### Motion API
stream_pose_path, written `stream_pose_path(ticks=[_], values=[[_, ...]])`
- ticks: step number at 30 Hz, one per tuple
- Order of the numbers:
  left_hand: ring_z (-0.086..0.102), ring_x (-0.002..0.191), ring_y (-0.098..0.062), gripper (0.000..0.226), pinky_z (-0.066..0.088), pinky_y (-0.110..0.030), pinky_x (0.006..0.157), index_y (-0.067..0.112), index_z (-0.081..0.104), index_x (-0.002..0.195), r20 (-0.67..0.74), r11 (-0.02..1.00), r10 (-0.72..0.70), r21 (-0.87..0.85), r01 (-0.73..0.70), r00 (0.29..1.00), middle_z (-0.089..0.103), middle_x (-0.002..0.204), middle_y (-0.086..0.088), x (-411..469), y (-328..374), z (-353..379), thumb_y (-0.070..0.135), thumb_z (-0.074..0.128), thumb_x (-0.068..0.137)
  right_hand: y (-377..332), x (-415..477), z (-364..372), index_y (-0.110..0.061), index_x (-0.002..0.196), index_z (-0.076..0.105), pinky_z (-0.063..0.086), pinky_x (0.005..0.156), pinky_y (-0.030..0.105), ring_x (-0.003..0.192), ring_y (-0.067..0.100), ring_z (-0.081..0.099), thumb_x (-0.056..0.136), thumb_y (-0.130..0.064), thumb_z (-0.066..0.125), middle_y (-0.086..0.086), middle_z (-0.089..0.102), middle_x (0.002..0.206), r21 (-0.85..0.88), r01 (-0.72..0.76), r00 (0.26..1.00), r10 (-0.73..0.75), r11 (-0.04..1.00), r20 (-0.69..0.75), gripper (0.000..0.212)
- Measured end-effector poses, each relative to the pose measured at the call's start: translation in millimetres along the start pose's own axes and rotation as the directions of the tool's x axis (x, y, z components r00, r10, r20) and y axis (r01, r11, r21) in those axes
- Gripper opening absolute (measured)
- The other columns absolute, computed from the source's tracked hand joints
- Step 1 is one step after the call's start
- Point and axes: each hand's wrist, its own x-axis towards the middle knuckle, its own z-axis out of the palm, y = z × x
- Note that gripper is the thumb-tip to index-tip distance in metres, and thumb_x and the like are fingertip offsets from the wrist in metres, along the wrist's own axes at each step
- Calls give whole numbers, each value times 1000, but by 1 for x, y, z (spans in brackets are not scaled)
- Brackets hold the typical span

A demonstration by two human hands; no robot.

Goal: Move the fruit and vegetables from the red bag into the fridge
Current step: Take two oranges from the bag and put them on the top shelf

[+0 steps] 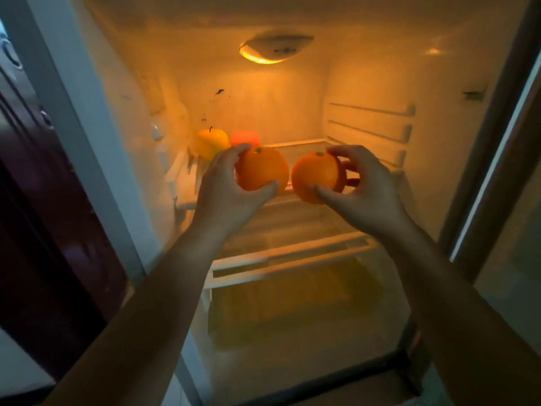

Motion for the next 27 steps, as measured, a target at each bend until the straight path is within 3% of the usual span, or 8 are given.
stream_pose_path(ticks=[5, 11, 15, 22, 27], values=[[45, 114, -12, 67, 37, -27, 87, 30, 43, 131, -99, 997, -75, 6, 76, 992, 46, 134, 2, 40, -9, -4, 37, 74, 72, 4, 52, 10, -22, 124, 51, 53, 84, 38, 107, 16, 53, 67, -37, 77, -1, 53, 126, 42, 20, 1000, -19, 999, -21, 64], [51, 113, -24, 68, 41, -32, 90, 20, 45, 129, -212, 957, -168, 201, 211, 963, 51, 128, -5, 67, -29, -2, 44, 73, 71, 29, 105, 46, -19, 123, 53, 46, 81, 26, 103, 15, 54, 69, -35, 79, 0, 55, 123, 80, -8, 1000, 7, 997, 24, 62], [51, 112, -31, 69, 45, -41, 94, 16, 46, 128, -247, 925, -244, 230, 302, 938, 53, 126, -12, 77, -44, 11, 41, 73, 69, 41, 137, 66, -16, 124, 53, 39, 78, 23, 101, 15, 53, 71, -37, 77, 3, 56, 122, 37, -14, 993, 10, 999, 115, 62], [48, 116, -33, 65, 40, -38, 95, 12, 46, 128, -233, 910, -305, 214, 355, 923, 50, 127, -16, 117, -53, 23, 33, 72, 73, 56, 185, 90, -15, 126, 51, 38, 76, 24, 94, 16, 51, 69, -38, 78, 7, 57, 119, -5, 14, 963, -12, 1000, 268, 66], [50, 116, -34, 67, 41, -38, 93, 14, 47, 126, -253, 881, -358, 227, 415, 899, 52, 126, -16, 140, -65, 22, 34, 74, 68, 57, 212, 109, -16, 128, 47, 50, 83, 32, 100, 18, 49, 70, -34, 78, 8, 51, 125, 28, -9, 921, -2, 1000, 389, 69]])
